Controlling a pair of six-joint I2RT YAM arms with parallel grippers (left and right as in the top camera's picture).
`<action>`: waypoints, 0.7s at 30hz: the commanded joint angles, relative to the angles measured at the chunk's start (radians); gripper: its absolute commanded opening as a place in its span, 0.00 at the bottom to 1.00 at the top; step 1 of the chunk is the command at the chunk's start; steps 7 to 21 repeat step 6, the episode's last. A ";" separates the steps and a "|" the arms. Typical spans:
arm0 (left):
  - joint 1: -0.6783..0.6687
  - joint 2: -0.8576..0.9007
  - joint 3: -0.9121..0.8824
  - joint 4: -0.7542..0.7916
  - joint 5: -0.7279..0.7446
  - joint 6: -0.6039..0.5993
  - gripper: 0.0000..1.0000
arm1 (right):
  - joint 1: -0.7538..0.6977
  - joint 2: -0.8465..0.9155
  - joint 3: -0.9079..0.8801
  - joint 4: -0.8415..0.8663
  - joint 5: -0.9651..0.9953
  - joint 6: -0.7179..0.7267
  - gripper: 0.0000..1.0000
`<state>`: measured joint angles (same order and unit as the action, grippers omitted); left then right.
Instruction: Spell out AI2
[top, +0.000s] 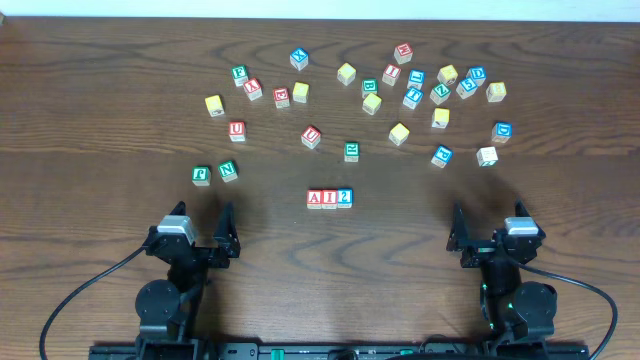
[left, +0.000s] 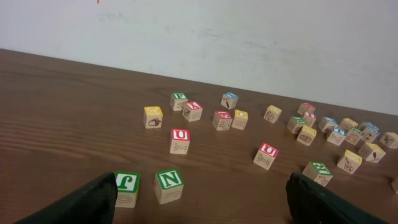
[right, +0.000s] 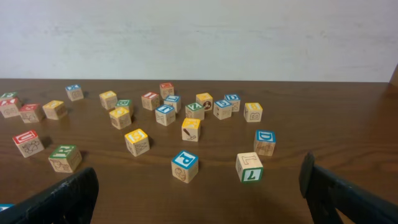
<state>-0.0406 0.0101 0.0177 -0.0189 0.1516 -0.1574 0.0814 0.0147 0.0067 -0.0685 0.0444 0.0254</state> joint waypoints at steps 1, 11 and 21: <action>0.005 -0.006 -0.013 -0.040 0.021 0.002 0.85 | -0.005 -0.009 -0.001 -0.003 -0.002 -0.004 0.99; 0.005 -0.006 -0.013 -0.040 0.021 0.002 0.85 | -0.005 -0.009 -0.001 -0.003 -0.002 -0.004 0.99; 0.005 -0.006 -0.013 -0.040 0.021 0.002 0.85 | -0.005 -0.009 -0.001 -0.003 -0.002 -0.004 0.99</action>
